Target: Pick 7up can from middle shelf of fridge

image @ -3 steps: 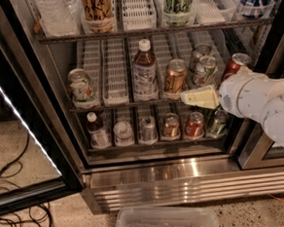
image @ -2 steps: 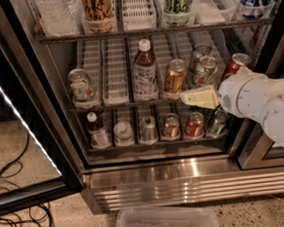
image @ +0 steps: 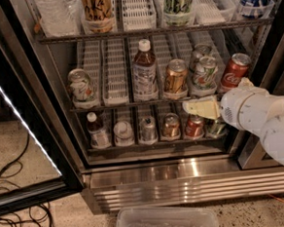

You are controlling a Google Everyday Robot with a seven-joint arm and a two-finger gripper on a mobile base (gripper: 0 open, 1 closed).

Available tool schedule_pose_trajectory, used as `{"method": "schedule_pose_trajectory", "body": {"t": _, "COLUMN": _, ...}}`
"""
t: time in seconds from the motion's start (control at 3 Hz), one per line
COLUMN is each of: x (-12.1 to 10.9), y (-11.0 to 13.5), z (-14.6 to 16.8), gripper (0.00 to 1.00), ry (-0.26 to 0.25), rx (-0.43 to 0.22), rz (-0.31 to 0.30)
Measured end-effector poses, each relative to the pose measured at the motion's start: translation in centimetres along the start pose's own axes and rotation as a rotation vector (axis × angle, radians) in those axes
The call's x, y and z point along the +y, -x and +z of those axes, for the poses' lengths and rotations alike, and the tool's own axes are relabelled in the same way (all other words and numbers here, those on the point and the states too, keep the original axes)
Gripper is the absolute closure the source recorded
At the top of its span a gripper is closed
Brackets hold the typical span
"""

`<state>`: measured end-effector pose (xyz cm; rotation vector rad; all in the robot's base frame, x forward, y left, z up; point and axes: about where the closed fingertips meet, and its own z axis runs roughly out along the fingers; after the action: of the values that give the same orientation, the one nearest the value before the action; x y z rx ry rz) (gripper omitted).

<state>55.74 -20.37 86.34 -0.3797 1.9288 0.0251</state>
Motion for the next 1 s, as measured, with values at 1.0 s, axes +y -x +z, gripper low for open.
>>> {"method": "schedule_pose_trajectory", "body": {"t": 1.0, "x": 1.37, "y": 0.12, "z": 1.67, "gripper": 0.0, "ry": 0.018, "rx": -0.133, "rz": -0.031}}
